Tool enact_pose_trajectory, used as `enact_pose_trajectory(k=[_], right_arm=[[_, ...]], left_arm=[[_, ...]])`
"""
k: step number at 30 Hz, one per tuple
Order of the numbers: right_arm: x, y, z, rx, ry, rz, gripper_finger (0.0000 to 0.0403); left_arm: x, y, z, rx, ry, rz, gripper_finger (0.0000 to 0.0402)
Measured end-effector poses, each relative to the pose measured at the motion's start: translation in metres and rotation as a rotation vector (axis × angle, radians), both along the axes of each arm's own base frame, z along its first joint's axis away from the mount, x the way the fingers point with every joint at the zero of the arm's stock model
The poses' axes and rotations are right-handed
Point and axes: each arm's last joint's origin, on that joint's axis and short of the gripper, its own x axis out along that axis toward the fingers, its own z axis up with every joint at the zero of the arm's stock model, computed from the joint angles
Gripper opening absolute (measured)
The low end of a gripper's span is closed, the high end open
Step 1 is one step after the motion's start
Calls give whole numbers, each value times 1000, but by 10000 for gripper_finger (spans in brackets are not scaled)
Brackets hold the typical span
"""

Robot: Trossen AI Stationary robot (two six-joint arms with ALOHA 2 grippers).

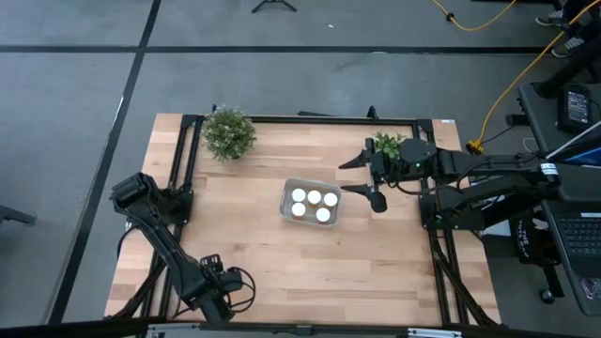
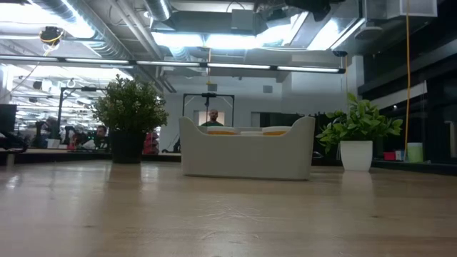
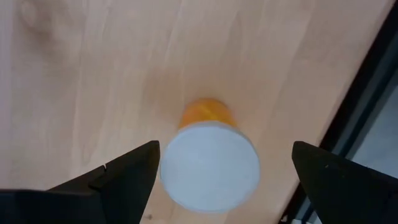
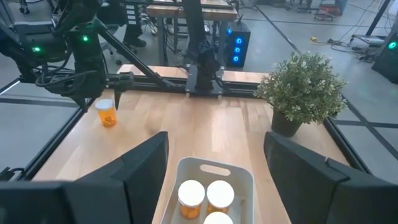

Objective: Pick and place pill bottles into a basket
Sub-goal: Put the orange pill bottle into the grey bin

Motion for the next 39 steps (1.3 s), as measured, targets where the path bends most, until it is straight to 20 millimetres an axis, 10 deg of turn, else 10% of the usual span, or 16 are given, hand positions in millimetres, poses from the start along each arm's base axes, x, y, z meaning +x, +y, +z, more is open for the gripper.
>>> enact_pose_trajectory(k=[12,29,39], right_arm=[[0,0,-1,3,9,0,267],[0,0,-1,3,10,-1,267],[0,0,-1,3,10,-1,267]], left_arm=[[4,2,-11,52,23,-29,352],[2,9,-11,102,70,-55,204],[2,13,-10,142,61,-43,204]])
